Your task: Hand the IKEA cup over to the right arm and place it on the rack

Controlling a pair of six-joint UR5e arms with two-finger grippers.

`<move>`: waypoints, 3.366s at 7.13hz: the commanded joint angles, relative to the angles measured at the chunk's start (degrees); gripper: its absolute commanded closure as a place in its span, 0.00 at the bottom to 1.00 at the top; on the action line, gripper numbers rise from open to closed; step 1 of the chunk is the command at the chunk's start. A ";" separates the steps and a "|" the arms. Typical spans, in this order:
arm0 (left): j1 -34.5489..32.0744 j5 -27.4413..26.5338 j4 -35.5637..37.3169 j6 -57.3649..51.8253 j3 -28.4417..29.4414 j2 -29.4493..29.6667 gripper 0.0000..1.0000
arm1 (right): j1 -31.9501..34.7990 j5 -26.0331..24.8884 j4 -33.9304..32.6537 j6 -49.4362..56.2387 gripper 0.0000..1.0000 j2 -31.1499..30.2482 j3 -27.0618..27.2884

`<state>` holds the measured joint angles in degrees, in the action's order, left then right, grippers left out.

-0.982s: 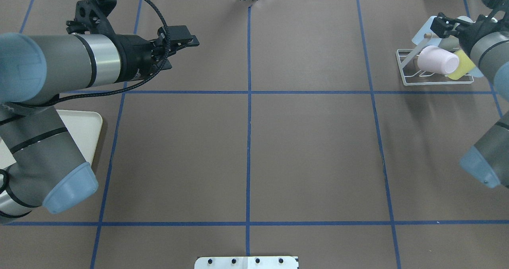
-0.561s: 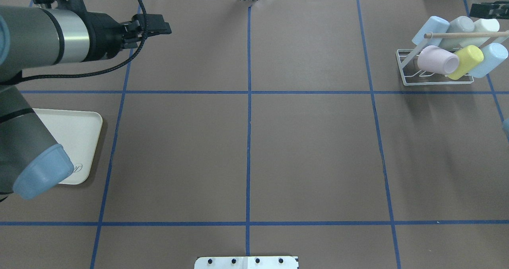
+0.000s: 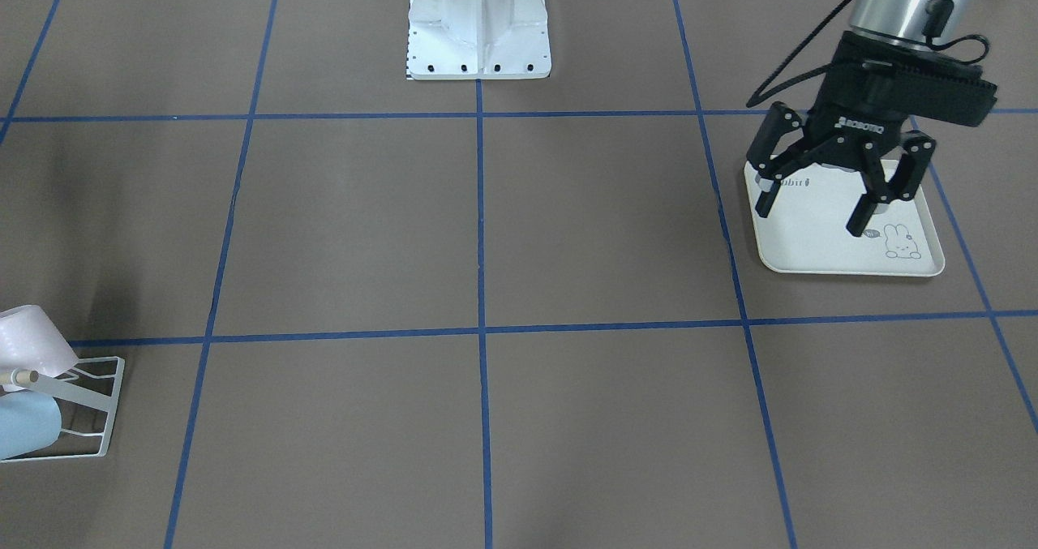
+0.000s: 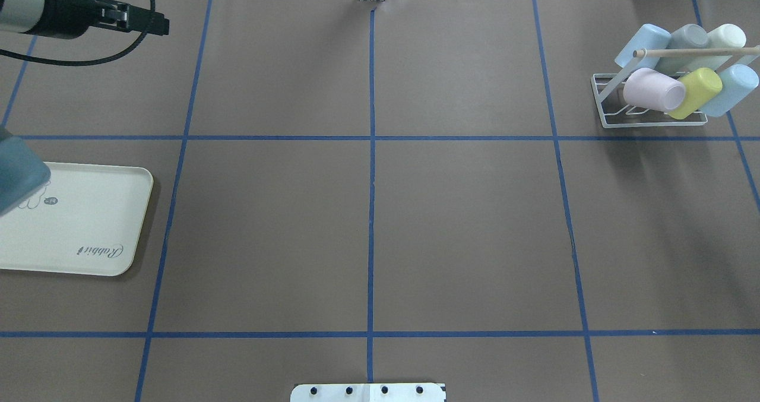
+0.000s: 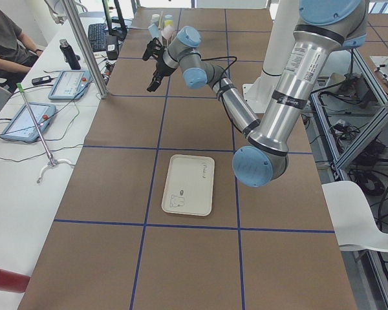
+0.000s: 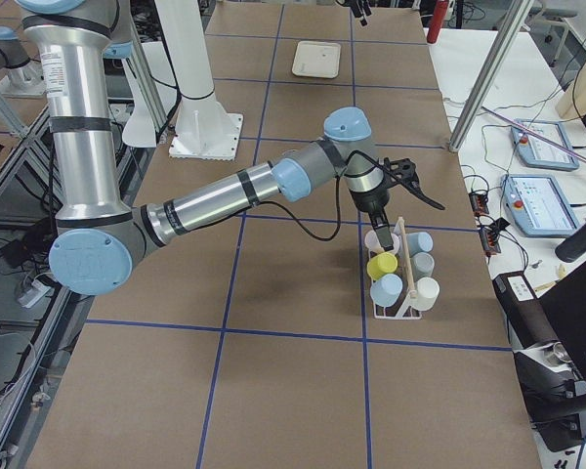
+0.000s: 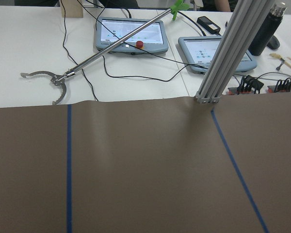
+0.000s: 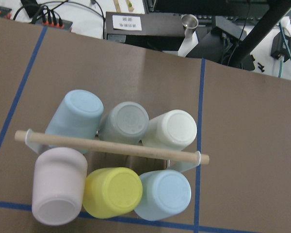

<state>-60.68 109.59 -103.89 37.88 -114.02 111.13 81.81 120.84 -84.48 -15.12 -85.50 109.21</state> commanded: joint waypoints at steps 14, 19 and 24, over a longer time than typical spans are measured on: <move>-30.27 18.51 -14.51 -40.51 28.61 -14.71 0.00 | 7.31 10.82 -17.92 25.05 0.00 -5.29 -4.96; -29.58 5.61 0.35 -46.20 20.21 -18.47 0.00 | 7.31 10.30 -17.83 24.97 0.00 -4.85 -6.02; -28.96 19.87 0.61 -45.17 24.65 -17.80 0.00 | 7.31 10.82 -18.00 24.79 0.00 -5.29 -6.99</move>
<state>-89.86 129.44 -103.68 -7.54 -88.63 92.96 89.12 131.47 -102.40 9.70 -90.74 102.66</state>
